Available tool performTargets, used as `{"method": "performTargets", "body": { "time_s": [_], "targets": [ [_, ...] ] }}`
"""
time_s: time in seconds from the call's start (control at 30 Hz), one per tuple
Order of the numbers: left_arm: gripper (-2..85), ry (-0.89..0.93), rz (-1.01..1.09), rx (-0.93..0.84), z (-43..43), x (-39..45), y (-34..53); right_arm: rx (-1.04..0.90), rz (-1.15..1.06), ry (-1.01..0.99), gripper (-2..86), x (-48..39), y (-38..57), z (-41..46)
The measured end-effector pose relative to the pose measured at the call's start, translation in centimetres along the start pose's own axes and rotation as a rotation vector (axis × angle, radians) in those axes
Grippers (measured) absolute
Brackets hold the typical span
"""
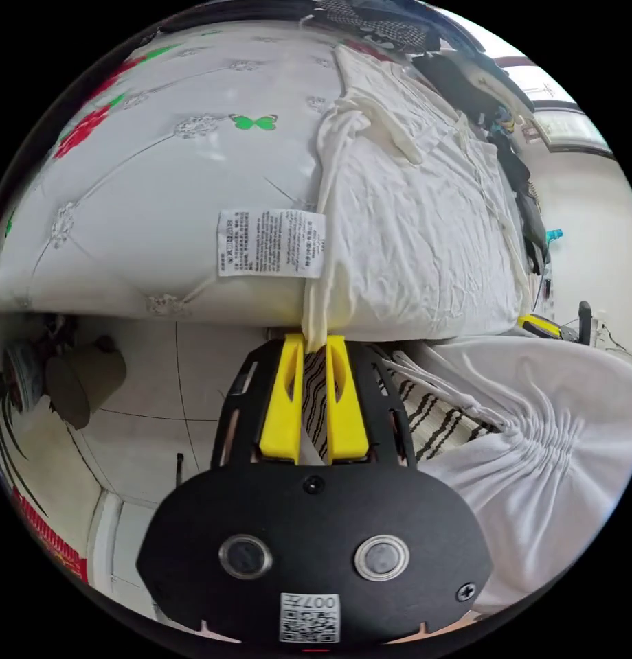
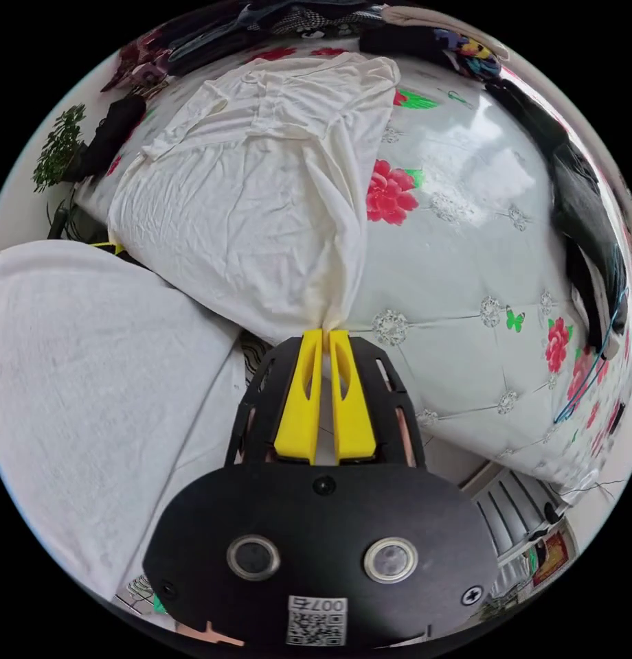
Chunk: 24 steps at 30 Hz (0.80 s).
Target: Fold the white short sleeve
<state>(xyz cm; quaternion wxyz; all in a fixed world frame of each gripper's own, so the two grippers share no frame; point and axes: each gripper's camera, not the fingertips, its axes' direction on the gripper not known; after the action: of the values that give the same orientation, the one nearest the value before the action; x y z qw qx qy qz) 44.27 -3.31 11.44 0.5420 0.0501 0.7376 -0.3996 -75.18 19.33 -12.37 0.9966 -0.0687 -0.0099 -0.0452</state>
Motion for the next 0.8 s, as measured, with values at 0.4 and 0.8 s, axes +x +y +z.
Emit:
{"method": "performTargets", "body": {
  "time_s": [0.4, 0.8],
  "targets": [
    [-0.9, 0.539, 0.140, 0.121, -12.0, -4.8, -1.1, 0.327, 0.188, -0.689, -0.2, 11.3, 2.0, -7.6],
    [8.2, 0.599, -0.086, 0.467, -20.4, -7.4, -23.4, 0.610, 0.412, -0.684, 2.1, 20.9, -18.6, -13.8]
  ]
}}
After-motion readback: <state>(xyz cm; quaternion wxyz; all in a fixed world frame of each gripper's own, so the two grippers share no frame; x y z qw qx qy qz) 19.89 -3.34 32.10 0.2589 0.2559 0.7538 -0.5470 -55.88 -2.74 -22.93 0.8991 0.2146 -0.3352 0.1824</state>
